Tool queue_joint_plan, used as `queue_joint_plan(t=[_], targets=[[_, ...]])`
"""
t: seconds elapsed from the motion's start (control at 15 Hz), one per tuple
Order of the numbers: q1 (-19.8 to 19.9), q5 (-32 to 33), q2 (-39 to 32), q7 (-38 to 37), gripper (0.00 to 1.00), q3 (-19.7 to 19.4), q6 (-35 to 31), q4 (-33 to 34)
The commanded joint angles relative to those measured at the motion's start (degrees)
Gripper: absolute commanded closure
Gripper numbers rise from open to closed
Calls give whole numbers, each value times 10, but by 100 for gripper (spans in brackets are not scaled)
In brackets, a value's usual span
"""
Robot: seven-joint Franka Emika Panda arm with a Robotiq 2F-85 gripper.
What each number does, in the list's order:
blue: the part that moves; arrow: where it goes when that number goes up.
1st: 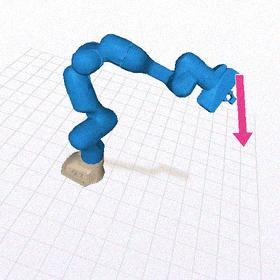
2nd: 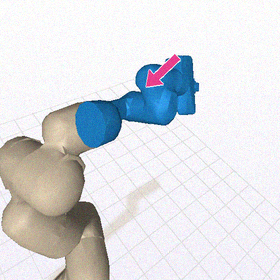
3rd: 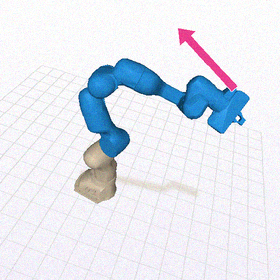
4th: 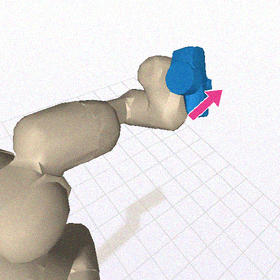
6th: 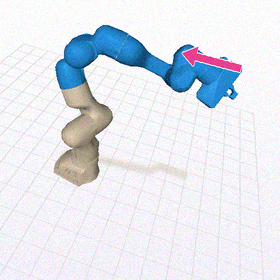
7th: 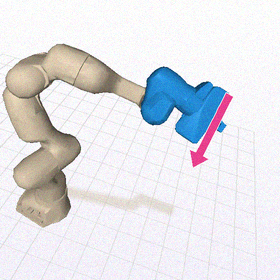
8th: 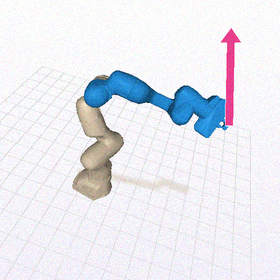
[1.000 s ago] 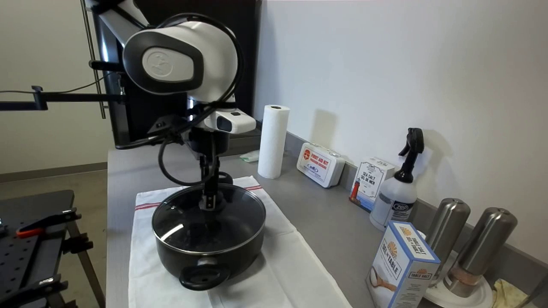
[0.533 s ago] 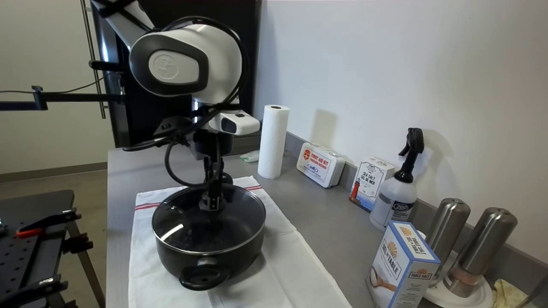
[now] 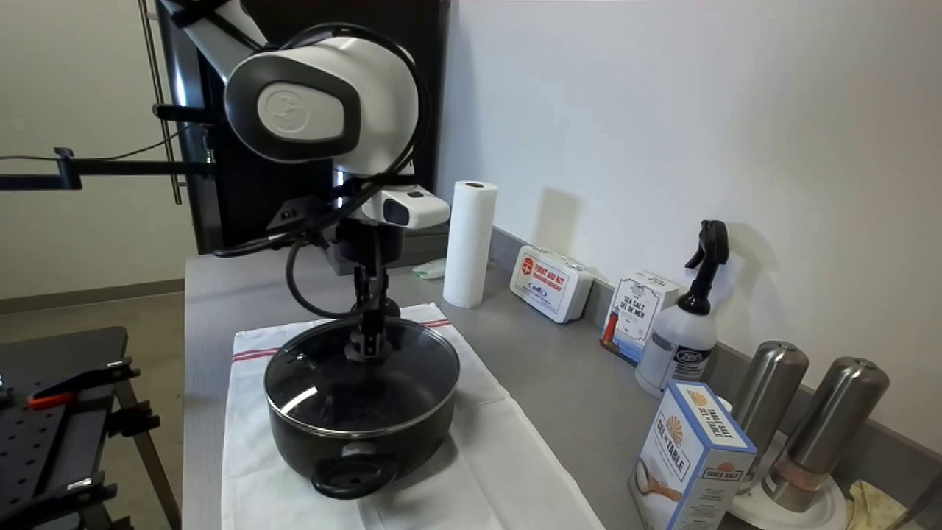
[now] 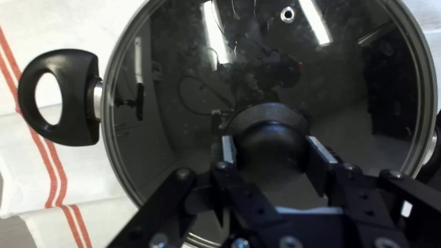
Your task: Remove the glass lid from the black pot.
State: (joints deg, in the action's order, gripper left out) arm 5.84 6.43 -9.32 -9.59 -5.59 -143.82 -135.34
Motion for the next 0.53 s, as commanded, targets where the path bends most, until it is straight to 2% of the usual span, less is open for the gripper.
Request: queue_joint_plan(t=[0.0, 0.47], targets=[[-6, -5, 34, -3, 74, -5, -8, -14], [-3, -18, 126, 7, 74, 0, 3, -48]])
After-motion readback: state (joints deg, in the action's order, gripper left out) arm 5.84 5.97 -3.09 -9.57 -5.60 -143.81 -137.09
